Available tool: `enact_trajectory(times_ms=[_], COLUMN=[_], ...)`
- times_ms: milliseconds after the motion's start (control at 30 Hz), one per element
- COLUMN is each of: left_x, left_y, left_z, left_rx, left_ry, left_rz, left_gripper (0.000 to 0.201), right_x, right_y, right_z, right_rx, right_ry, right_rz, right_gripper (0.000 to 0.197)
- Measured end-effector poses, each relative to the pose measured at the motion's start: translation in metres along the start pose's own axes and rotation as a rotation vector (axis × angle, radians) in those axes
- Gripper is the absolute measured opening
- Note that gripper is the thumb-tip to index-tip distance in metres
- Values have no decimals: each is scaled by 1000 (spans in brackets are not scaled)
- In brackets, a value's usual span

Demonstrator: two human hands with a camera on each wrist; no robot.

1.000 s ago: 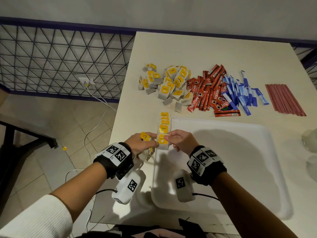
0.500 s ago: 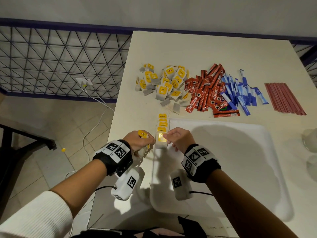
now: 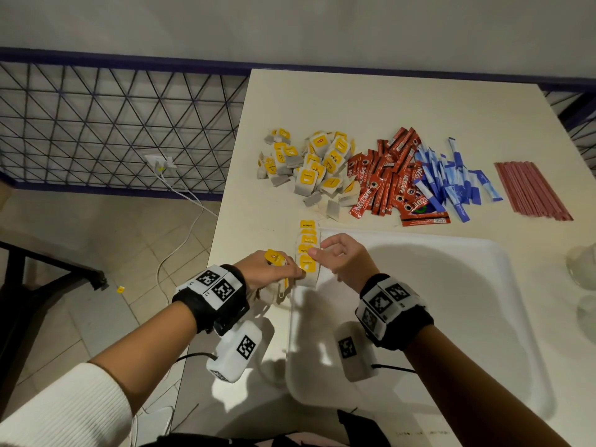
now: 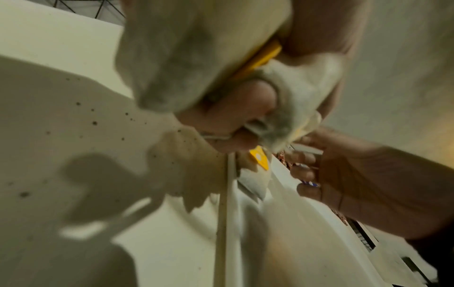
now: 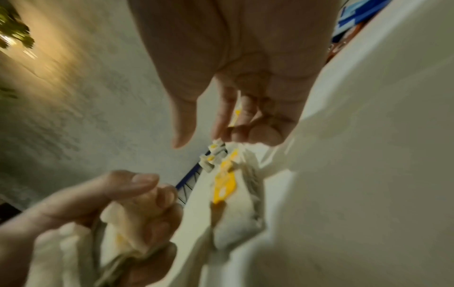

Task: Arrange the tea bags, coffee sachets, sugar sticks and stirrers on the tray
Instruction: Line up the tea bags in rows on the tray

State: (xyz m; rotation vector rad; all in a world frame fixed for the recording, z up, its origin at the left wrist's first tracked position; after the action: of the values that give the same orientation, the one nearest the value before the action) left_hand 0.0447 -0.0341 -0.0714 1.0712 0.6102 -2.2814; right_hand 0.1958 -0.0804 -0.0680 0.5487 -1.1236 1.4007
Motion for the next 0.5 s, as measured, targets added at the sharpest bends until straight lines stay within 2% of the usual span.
enact_trajectory(times_ms=[133,200,300,367,500], left_x=[-15,-23,-29,-27,-20], left_y=[7,9,9,7,0], left_z=[8,12,18,18,15], left_rx=[132,185,231,195,118], left_ry=[40,65,94,102,125], left_rz=[-31,-14,5,57,154], left_gripper=[11,21,22,16,30], right_x=[32,41,48,49,43], right_y=[11,16,14,9,10], right_z=[14,18,22,24,33], right_rx=[301,380,366,333,324], right_ry=[-99,-88,-45,-4,72], right_rz=[34,81,63,-31,-179], right_gripper=[5,17,16,11,6])
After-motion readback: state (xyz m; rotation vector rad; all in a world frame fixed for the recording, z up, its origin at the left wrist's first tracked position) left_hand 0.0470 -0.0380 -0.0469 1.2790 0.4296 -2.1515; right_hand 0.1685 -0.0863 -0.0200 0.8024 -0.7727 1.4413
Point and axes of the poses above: each hand's wrist, its own z-axis away from the middle knuckle, its own y-axis out of the palm, x = y × z, the point moved 5 cm from there along -z, towards the middle knuckle, and after that the axes turned 1 degree about x, right-handed, at the moved point
